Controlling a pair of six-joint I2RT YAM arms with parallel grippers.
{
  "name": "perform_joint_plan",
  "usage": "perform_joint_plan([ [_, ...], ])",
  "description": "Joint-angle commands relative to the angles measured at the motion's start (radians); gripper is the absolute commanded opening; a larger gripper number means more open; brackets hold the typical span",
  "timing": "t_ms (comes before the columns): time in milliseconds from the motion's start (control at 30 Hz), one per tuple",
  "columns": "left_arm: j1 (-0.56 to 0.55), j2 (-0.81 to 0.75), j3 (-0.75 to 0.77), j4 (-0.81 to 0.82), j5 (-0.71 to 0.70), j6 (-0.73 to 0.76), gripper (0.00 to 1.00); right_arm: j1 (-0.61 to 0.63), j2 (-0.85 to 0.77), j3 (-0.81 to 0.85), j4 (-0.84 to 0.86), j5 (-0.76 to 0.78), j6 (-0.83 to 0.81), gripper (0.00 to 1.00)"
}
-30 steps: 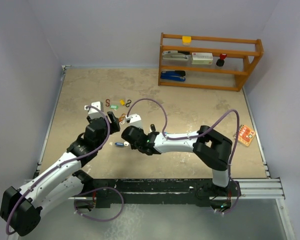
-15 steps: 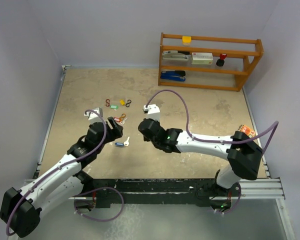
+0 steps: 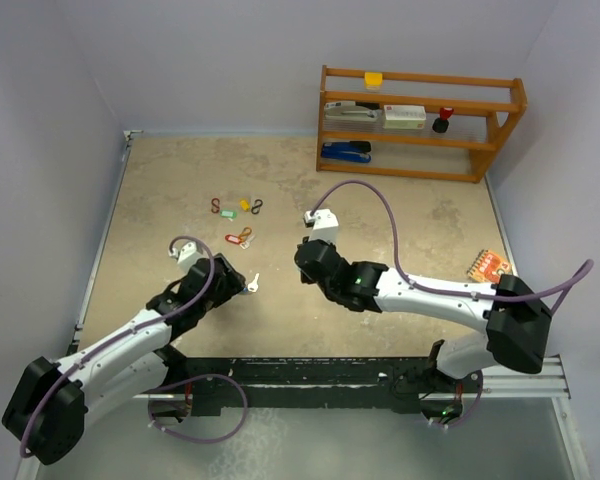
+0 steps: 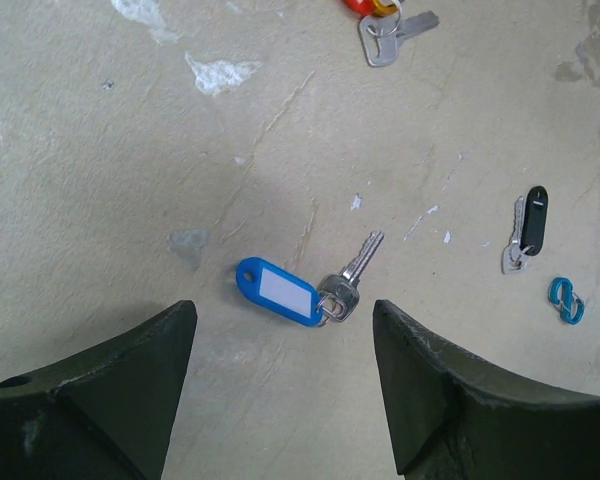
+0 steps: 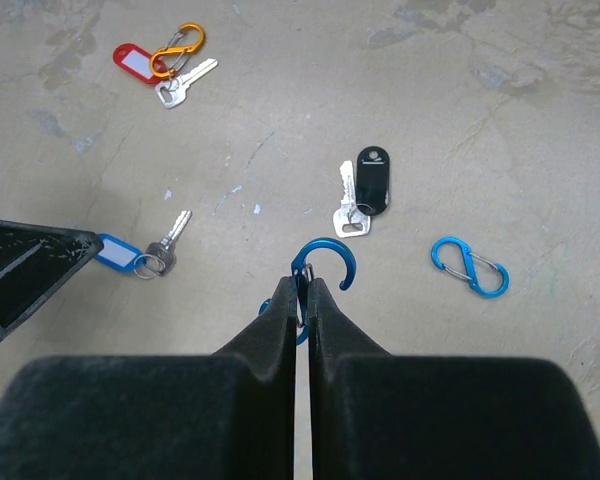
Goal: Put the keys on the keyring
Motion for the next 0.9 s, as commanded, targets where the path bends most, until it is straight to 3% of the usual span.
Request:
perform_joint_plan([
  [0, 0.000, -0.021, -0.024, 0.044, 0.007, -0.086, 0.69, -0.011, -0.046, -0.022, 0.021, 0.036, -0.005, 0.00],
  [467, -0.008, 0.066, -0.063, 0.150, 0.005, -0.117, 0.64, -0.035, -0.083, -0.071, 0.037, 0.017, -0.004, 0.00],
  [867, -0.008, 0.114, -0.081, 0.207, -0.004, -0.122, 0.47, -0.055, -0.100, -0.095, 0.052, -0.003, -0.004, 0.00],
])
